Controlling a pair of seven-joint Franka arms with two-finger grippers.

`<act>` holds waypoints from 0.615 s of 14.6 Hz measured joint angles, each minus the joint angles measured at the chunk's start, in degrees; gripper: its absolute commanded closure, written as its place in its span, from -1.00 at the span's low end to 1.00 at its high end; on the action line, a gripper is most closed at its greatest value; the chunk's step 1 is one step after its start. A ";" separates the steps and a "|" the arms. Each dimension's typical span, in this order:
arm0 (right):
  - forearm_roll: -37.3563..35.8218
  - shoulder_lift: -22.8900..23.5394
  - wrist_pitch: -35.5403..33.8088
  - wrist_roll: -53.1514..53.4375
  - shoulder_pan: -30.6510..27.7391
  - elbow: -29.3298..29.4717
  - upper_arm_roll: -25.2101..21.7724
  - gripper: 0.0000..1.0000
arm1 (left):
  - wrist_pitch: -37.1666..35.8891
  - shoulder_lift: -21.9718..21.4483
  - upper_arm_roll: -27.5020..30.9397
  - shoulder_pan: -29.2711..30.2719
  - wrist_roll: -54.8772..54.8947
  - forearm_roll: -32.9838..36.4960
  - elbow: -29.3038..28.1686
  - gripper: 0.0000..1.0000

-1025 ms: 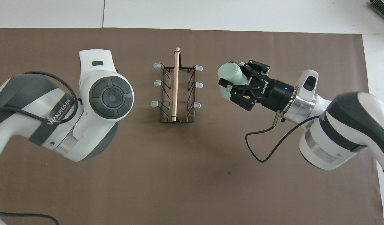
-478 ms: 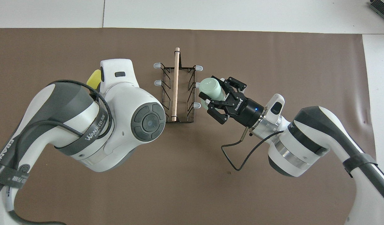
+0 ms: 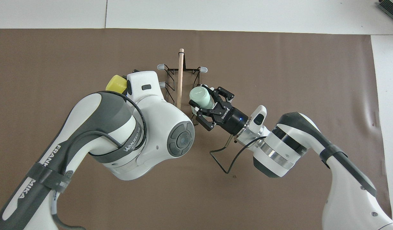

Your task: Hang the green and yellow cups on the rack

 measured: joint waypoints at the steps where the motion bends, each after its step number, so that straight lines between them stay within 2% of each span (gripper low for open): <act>1: 0.04 0.46 0.00 -0.03 0.00 0.21 -0.03 1.00 | -0.22 0.75 0.02 -0.39 -1.18 1.22 0.01 1.00; 4: 0.25 1.14 -0.43 -1.13 0.00 0.23 -0.07 1.00 | -0.84 1.71 0.01 -1.40 -2.40 2.23 0.02 1.00; 9: 0.58 6.69 -5.16 -7.88 -0.01 -0.78 -0.22 1.00 | -1.52 2.10 -0.03 -3.75 -3.56 2.28 -0.03 1.00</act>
